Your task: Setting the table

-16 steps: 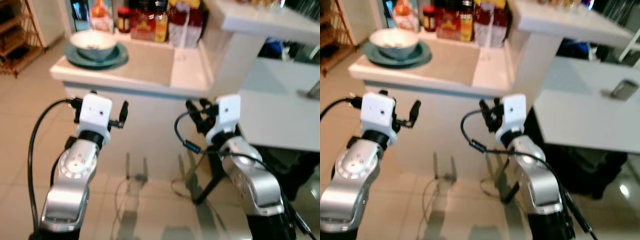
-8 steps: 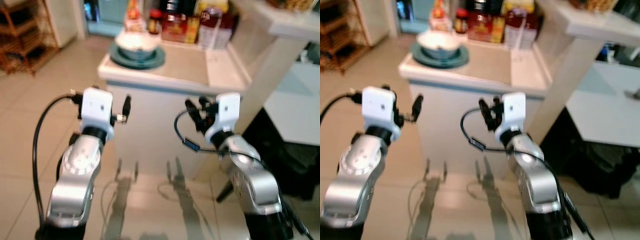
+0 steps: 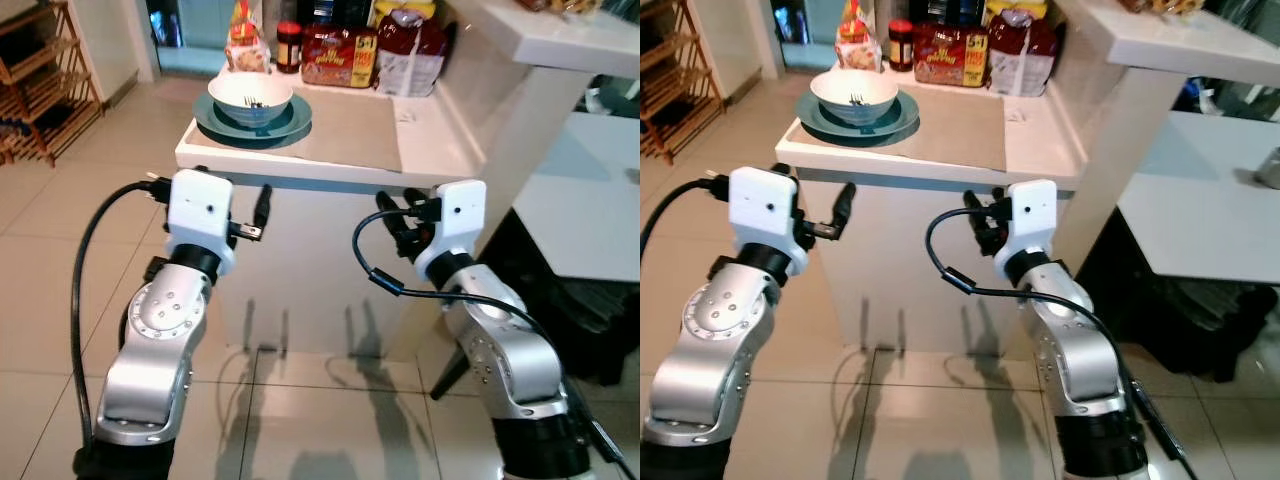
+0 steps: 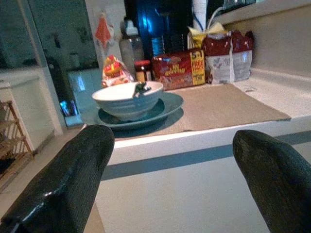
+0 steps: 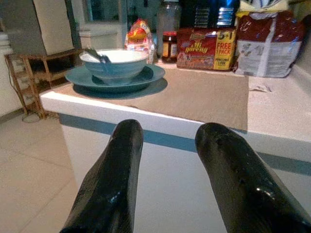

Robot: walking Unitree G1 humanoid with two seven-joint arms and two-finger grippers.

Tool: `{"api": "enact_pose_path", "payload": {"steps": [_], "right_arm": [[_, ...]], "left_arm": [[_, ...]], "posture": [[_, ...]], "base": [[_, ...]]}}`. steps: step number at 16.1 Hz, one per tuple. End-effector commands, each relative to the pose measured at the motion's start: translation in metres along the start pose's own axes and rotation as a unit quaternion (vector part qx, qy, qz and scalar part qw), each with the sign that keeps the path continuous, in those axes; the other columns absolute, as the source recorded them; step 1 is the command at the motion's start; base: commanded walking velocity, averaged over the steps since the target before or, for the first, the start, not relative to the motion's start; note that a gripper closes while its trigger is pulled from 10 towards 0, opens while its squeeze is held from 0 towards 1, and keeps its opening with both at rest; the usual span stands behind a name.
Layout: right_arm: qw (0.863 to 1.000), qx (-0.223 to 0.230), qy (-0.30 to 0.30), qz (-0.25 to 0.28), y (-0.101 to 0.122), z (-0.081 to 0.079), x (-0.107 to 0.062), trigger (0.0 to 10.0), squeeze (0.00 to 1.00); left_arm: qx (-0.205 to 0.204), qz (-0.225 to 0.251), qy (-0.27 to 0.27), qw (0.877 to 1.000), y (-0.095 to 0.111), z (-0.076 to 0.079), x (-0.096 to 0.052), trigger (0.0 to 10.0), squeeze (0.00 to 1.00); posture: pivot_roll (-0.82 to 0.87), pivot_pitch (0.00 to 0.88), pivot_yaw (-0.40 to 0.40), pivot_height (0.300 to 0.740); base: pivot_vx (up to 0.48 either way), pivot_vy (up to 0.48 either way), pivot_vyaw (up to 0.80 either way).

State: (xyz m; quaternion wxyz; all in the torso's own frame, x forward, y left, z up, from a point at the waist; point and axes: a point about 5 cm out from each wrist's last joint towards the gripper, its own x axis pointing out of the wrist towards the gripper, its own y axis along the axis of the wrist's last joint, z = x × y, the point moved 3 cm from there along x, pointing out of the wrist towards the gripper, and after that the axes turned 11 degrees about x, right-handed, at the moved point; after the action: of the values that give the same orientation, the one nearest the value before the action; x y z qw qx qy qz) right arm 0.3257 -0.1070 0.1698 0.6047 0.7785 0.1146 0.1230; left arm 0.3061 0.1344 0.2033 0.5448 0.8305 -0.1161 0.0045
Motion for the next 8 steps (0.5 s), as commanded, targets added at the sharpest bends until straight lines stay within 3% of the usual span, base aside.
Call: {"api": "enact_pose_path", "payload": {"steps": [1,2,5,8], "right_arm": [[1.0,-0.005,0.009,-0.001,0.0,-0.005,0.003,10.0,0.0],[1.0,0.0,0.014,0.002,0.001,-0.007,0.003,10.0,0.0],[0.999,0.036,0.034,0.024,0.009,-0.014,0.002,10.0,0.0],[0.998,0.034,0.032,0.032,0.012,-0.013,0.003,10.0,0.0]], "left_arm": [[0.009,-0.003,0.002,1.0,0.0,-0.004,-0.001,10.0,0.0],[0.01,-0.002,0.001,1.0,0.001,-0.004,-0.002,10.0,0.0],[0.019,0.006,0.004,1.0,0.005,-0.007,-0.002,10.0,0.0],[0.027,0.009,0.001,1.0,0.006,-0.009,-0.003,10.0,0.0]], "posture": [[0.04,0.0,-0.062,0.74],[0.04,0.0,-0.063,0.74],[0.05,0.0,-0.071,0.74],[0.05,0.0,-0.071,0.74]], "base": [[0.416,0.0,0.8],[0.405,0.0,0.8],[0.404,0.0,0.0],[0.391,0.0,0.0]]}}
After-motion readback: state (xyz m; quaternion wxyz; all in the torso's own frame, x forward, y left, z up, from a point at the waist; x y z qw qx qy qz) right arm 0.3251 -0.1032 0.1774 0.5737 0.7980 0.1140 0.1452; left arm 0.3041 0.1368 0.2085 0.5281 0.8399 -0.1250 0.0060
